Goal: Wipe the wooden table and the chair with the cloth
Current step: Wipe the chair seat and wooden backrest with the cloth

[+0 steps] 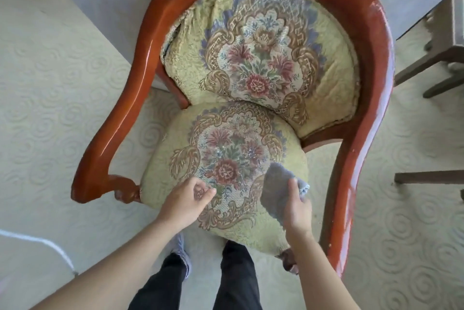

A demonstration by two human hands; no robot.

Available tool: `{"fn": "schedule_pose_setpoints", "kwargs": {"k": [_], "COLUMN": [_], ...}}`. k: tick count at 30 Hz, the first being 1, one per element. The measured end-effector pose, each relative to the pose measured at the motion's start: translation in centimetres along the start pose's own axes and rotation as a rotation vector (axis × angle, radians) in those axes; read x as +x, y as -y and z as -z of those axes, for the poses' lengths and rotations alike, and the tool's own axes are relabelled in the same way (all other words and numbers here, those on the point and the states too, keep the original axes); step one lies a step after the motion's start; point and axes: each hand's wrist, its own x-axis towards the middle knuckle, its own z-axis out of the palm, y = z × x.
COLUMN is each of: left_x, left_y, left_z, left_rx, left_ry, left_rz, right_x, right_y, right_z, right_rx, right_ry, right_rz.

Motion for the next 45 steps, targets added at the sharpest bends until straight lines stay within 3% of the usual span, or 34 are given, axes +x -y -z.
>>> {"fn": "schedule_pose_setpoints", "kwargs": {"k": [5, 8, 11, 13, 17, 27, 34, 38, 40, 41, 43, 45], "left_x": [9.4, 14.8, 18.8, 20.3, 21.3, 21.0, 20.8, 20.8, 20.8, 20.8, 20.8, 20.7], "left_y": [4.3, 7.3, 9.5, 10.5, 12.0, 11.7, 11.4, 11.6, 11.7, 11.8, 11.8, 11.8], "left_z": [-2.8, -5.0, -6.6, -7.6, -8.9, -8.8, -8.7, -8.8, -8.8, -8.8, -8.8, -8.7], "left_rx": [0.253, 0.329, 0.403, 0.496, 0.524, 0.521, 0.520, 0.501, 0.484, 0.483, 0.492, 0.499], "left_ry": [-0.027, -0.180, -0.290, -0.286, -0.365, -0.356, -0.354, -0.365, -0.372, -0.371, -0.365, -0.361], "left_rz": [-0.065, -0.120, -0.160, -0.176, -0.239, -0.240, -0.235, -0.255, -0.265, -0.268, -0.270, -0.268], "right_x": [6.2, 9.2, 12.1, 13.7, 15.6, 15.0, 12.8, 11.7, 10.9, 10.6, 10.2, 10.3], "right_y": [-1.2, -1.7, -2.7, -3.6, -6.4, -7.5, -8.3, -7.8, -7.4, -6.9, -5.4, -3.7], "right_z": [-3.0, -4.0, -5.3, -6.7, -11.3, -13.7, -17.9, -17.4, -16.4, -15.9, -14.7, -13.3], "right_rx": [-0.238, -0.174, -0.254, -0.333, -0.500, -0.716, -0.867, -0.867, -0.771, -0.593, -0.025, 0.440], "right_ry": [-0.371, -0.610, -0.706, -0.682, -0.406, -0.378, -0.217, 0.028, 0.202, 0.275, 0.384, 0.332], "right_rz": [0.162, 0.353, 0.446, 0.445, 0.517, 0.615, 0.809, 0.908, 0.884, 0.775, 0.493, 0.342]}}
